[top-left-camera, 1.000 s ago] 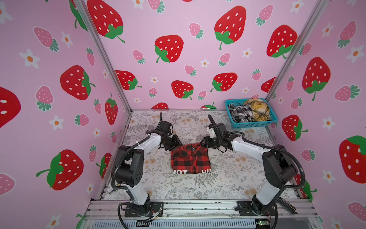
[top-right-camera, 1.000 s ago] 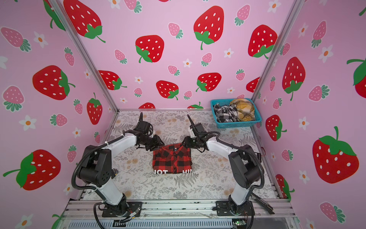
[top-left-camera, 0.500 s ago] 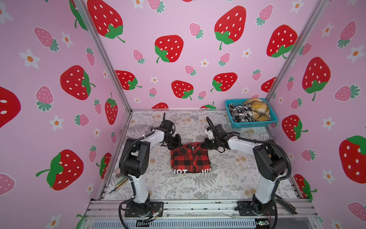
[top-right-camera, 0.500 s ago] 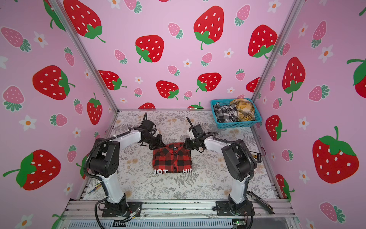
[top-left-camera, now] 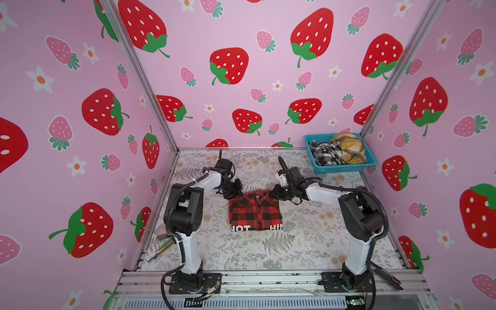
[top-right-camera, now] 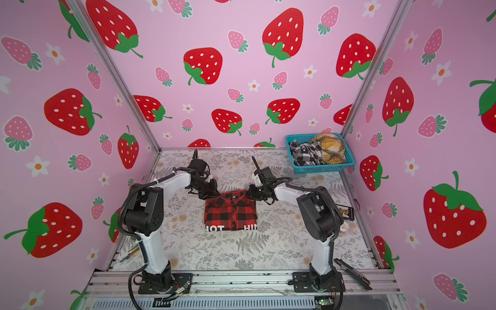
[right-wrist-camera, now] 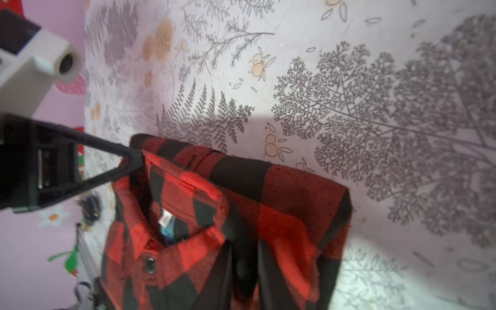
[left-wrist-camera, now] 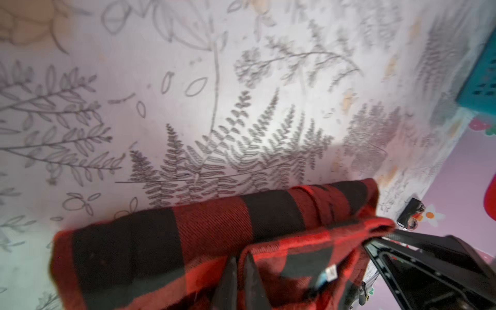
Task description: Fold and stack the long sleeve shirts
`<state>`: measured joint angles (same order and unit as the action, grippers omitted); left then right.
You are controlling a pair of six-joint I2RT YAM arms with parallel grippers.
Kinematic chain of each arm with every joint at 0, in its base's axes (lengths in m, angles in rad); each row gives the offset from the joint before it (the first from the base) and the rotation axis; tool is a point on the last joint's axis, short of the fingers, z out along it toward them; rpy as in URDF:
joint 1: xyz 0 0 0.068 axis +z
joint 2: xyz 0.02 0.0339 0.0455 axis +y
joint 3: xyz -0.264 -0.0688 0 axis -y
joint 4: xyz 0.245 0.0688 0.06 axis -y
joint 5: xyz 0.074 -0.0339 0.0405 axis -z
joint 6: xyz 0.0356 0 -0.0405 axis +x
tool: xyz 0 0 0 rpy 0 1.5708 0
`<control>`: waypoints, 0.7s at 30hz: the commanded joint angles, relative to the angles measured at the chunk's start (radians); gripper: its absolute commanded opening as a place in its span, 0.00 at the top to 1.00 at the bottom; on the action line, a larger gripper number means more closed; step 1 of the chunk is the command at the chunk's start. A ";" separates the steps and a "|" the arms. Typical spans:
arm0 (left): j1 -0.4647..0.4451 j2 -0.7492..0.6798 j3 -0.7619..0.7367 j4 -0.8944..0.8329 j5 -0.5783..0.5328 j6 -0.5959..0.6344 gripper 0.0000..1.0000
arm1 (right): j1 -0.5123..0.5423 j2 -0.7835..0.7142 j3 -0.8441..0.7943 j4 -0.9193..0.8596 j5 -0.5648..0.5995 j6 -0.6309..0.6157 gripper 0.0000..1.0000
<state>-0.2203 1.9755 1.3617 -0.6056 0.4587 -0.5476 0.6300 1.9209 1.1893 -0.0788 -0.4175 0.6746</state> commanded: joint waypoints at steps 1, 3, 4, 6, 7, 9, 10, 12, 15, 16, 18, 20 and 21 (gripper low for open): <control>0.006 -0.006 0.048 -0.087 -0.070 0.034 0.72 | -0.004 -0.010 0.038 -0.013 0.015 -0.005 0.63; 0.005 -0.047 0.050 -0.104 -0.093 0.032 0.55 | -0.003 -0.050 0.051 -0.042 0.029 -0.015 0.53; 0.006 -0.080 0.047 -0.111 -0.106 0.032 0.47 | -0.001 -0.077 0.052 -0.055 0.039 -0.019 0.51; 0.005 -0.147 0.041 -0.128 -0.121 0.029 0.44 | 0.004 -0.129 0.045 -0.084 0.057 -0.025 0.49; 0.004 -0.190 0.033 -0.137 -0.123 0.029 0.44 | 0.009 -0.158 0.033 -0.099 0.065 -0.028 0.49; 0.000 -0.271 -0.005 -0.148 -0.125 0.021 0.47 | 0.022 -0.209 -0.004 -0.113 0.081 -0.027 0.52; -0.003 -0.317 -0.040 -0.141 -0.113 0.011 0.49 | 0.032 -0.237 -0.030 -0.112 0.084 -0.022 0.55; -0.010 -0.392 -0.135 -0.105 -0.066 -0.017 0.57 | 0.052 -0.279 -0.082 -0.101 0.087 -0.015 0.59; -0.017 -0.467 -0.303 0.009 0.048 -0.094 0.75 | 0.085 -0.311 -0.146 -0.073 0.094 0.002 0.68; -0.023 -0.481 -0.357 0.057 0.082 -0.126 0.85 | 0.096 -0.312 -0.162 -0.063 0.093 0.009 0.71; -0.031 -0.489 -0.429 0.115 0.107 -0.160 0.98 | 0.111 -0.302 -0.186 -0.041 0.090 0.017 0.74; -0.034 -0.478 -0.473 0.154 0.107 -0.175 1.00 | 0.121 -0.281 -0.209 -0.017 0.086 0.031 0.77; -0.035 -0.465 -0.492 0.178 0.116 -0.183 1.00 | 0.123 -0.268 -0.225 0.005 0.078 0.040 0.78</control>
<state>-0.2520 1.4937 0.9020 -0.5201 0.5163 -0.6708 0.7490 1.6238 0.9943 -0.1127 -0.3428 0.6872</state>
